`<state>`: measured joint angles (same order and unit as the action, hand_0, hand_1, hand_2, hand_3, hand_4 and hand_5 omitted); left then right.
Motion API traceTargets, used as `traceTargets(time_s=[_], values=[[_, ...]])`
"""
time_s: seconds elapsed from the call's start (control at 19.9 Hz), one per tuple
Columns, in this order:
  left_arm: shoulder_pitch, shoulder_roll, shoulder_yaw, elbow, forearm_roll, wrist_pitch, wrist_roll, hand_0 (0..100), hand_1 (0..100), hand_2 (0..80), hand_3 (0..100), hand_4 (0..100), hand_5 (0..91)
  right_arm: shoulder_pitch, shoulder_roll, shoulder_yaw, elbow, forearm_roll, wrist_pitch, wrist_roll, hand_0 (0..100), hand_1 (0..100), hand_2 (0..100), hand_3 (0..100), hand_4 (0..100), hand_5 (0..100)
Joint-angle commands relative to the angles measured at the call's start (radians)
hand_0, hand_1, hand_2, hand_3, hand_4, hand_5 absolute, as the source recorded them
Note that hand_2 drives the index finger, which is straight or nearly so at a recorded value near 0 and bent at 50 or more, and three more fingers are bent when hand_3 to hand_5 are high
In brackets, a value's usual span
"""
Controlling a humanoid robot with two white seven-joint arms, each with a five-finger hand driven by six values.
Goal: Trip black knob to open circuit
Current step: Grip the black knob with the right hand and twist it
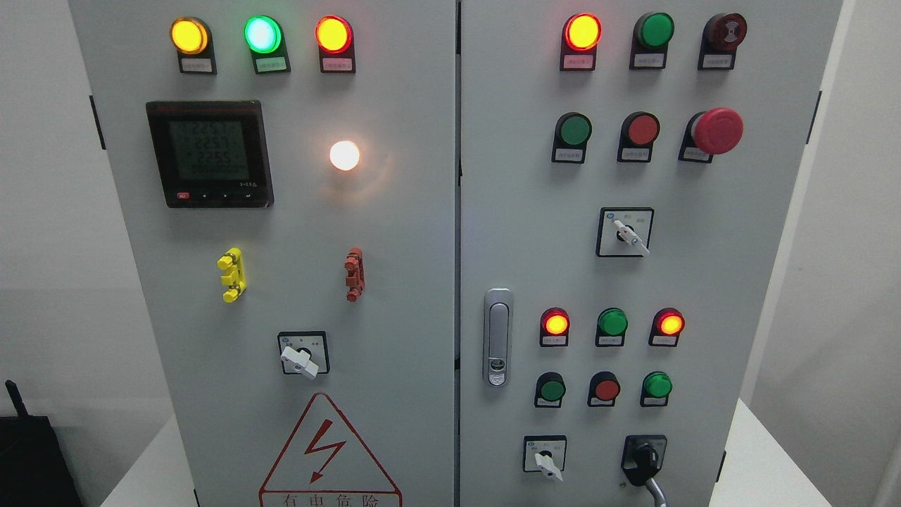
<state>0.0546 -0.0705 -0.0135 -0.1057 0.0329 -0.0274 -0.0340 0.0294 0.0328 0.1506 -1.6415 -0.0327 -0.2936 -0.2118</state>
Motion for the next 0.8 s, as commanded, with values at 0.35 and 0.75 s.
traceTargets(time_s=[0.35, 0.75], values=[[-0.004, -0.002, 0.001, 0.0, 0.002, -0.002, 0.0, 12, 39, 0.0, 0, 0, 0.0, -0.025, -0.002, 0.03, -0.041, 0.004, -0.022, 0.035, 100, 100, 0, 100, 100, 88], [-0.004, -0.002, 0.001, 0.0, 0.002, 0.0, 0.0, 12, 39, 0.0, 0, 0, 0.0, -0.034, 0.001, 0.032, -0.041, 0.004, -0.024, 0.037, 100, 100, 0, 100, 100, 88]])
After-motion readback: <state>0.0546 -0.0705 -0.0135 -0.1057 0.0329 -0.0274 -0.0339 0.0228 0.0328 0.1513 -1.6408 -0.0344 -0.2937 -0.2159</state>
